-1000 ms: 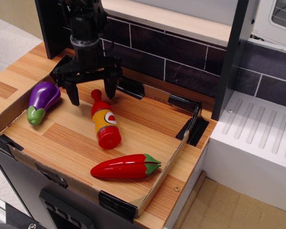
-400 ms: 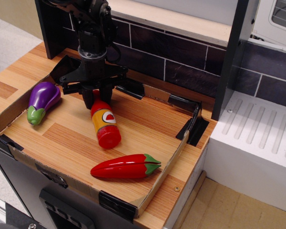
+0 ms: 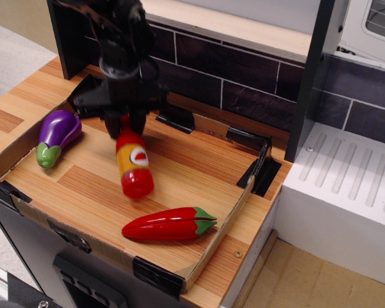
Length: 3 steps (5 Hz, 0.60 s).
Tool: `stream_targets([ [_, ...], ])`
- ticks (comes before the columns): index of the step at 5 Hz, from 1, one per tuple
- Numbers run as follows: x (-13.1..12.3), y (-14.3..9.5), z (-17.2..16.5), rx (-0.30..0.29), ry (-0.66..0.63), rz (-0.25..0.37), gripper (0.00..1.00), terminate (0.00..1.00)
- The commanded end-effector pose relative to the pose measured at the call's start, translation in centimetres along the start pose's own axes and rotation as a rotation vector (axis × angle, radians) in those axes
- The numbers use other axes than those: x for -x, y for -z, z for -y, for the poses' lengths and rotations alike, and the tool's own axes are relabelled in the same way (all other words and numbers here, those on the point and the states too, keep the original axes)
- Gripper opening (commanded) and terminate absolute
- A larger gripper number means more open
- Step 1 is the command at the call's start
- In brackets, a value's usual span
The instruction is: Upright hot sauce bottle
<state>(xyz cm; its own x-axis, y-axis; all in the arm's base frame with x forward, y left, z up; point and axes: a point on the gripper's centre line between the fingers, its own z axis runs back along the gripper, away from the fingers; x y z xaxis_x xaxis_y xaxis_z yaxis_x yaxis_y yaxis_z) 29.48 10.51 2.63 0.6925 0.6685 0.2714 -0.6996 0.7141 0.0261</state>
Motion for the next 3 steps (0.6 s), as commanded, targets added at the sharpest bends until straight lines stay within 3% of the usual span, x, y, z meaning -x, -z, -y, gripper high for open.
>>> stream_targets([
  [1, -2.9, -5.2, -1.4, 0.085, -0.043, 0.315, 0.00, 0.00],
  [3, -5.1, -7.5, -2.1, 0.176, -0.120, 0.633, 0.00, 0.00],
])
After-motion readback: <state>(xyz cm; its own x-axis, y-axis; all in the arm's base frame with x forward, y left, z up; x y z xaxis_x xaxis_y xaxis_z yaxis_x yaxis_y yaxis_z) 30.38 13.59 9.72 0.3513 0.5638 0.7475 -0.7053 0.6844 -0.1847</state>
